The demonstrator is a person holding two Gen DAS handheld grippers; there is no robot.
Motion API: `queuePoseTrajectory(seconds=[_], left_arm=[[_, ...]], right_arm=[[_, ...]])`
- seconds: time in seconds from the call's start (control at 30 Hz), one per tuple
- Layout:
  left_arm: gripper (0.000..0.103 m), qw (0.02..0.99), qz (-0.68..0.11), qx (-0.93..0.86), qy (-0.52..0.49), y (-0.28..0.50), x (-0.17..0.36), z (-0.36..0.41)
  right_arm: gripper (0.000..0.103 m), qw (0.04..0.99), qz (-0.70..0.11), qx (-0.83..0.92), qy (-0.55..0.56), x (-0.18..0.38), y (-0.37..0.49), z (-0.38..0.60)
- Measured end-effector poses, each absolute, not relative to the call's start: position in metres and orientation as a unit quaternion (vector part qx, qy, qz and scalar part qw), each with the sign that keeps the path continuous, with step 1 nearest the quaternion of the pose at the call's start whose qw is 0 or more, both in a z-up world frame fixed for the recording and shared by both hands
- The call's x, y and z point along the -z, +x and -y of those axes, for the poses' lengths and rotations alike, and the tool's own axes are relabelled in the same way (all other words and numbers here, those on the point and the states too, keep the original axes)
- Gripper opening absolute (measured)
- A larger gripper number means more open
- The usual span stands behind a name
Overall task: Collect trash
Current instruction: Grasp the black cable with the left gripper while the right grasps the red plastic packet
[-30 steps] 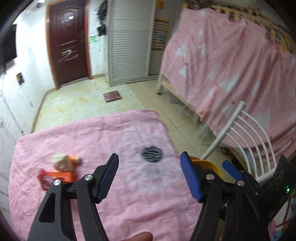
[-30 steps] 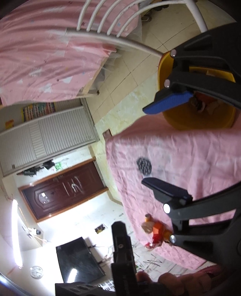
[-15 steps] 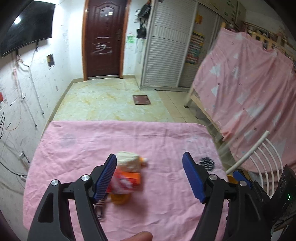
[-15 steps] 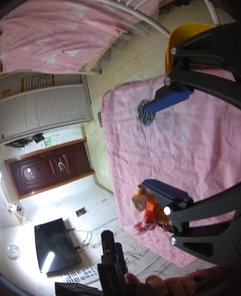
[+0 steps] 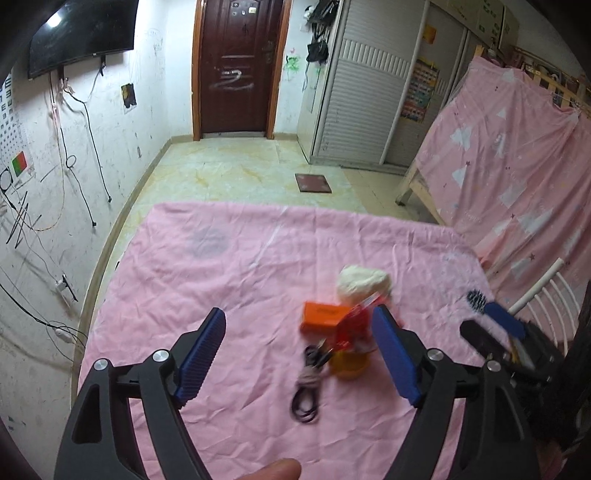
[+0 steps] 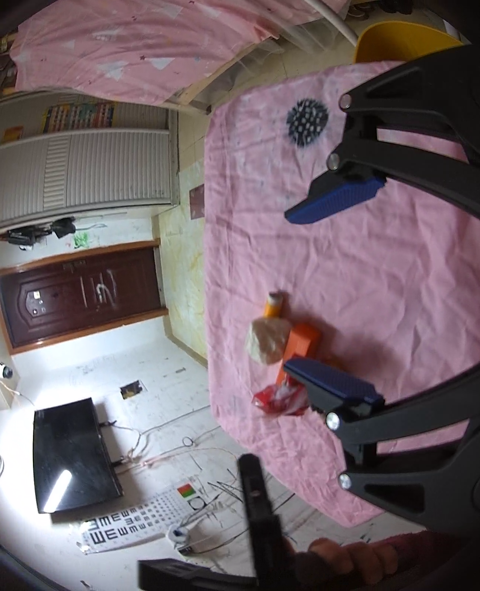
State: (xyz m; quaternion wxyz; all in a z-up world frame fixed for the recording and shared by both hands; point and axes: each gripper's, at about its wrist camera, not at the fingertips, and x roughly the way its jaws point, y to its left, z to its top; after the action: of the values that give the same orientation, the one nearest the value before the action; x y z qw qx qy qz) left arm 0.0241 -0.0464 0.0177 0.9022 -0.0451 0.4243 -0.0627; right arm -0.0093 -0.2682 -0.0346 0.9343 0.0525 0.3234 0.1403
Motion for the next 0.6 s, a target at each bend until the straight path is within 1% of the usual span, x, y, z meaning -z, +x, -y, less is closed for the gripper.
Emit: queuePoseTrajectory(seconds=[0.13,0.23,0.6], left_arm=[[0.075,0.895,-0.438,0.084,-0.026,0.022,0.0,0.039],[0.075,0.891,-0.444,0.094,-0.013,0.021,0.013,0.036],[0.074,0.888,-0.443,0.109,0.053,0.013,0.05,0.054]], right_arm=[[0.072,0.933,-0.328,-0.144,0.044,0.035,-0.005,0.254],[0.08,0.932,-0.329,-0.147,0.041,0.034,-0.002,0.246],[0.08,0.924,-0.333,-0.187,0.033,0.034,0.007,0.209]])
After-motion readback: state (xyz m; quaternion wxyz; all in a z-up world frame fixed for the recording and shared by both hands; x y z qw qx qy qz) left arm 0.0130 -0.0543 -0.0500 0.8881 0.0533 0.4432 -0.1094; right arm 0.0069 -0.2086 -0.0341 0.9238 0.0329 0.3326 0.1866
